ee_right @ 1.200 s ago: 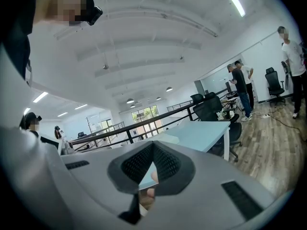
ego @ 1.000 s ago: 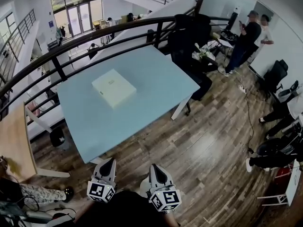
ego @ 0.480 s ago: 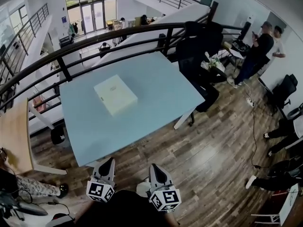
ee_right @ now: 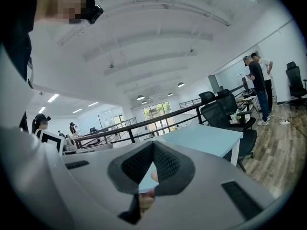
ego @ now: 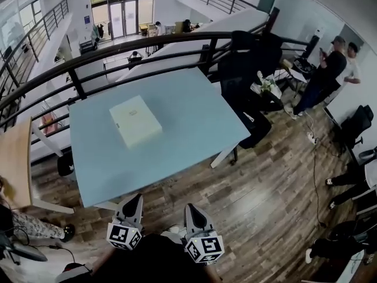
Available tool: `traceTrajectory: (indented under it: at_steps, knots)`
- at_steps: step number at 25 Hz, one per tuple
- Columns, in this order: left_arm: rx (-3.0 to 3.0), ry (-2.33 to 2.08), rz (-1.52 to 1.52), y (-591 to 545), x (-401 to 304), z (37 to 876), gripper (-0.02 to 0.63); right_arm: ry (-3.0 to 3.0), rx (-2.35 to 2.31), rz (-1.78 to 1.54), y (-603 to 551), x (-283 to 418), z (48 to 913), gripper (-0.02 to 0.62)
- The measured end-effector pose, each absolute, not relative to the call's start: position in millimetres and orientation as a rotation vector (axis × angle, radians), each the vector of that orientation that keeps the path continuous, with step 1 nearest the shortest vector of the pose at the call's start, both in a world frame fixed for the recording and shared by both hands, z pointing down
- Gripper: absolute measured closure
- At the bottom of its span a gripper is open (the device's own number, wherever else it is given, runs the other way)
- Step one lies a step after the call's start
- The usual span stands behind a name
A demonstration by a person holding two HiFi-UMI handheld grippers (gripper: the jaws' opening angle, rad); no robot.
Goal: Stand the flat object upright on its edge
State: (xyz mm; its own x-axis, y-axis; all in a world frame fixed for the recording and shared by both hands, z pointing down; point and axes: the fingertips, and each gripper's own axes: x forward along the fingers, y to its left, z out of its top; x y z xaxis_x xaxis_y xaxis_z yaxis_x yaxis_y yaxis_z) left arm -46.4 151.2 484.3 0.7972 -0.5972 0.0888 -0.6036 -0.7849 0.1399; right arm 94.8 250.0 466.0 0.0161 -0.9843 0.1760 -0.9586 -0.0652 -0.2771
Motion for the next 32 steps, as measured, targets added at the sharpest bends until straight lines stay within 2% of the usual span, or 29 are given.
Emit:
traceTrajectory:
  at_steps: [9, 32]
  knots:
    - [2.812, -0.936, 0.072, 161.0, 7.0, 476.0, 0.603, 2.117, -2.17, -0.483, 248.1, 143.6, 469.0, 0.588]
    - [2.654, -1.137, 0.098, 106.8, 2.4, 518.0, 0.603, 2.217, -2.09, -0.571, 196.0, 166.3, 491.2, 0.588]
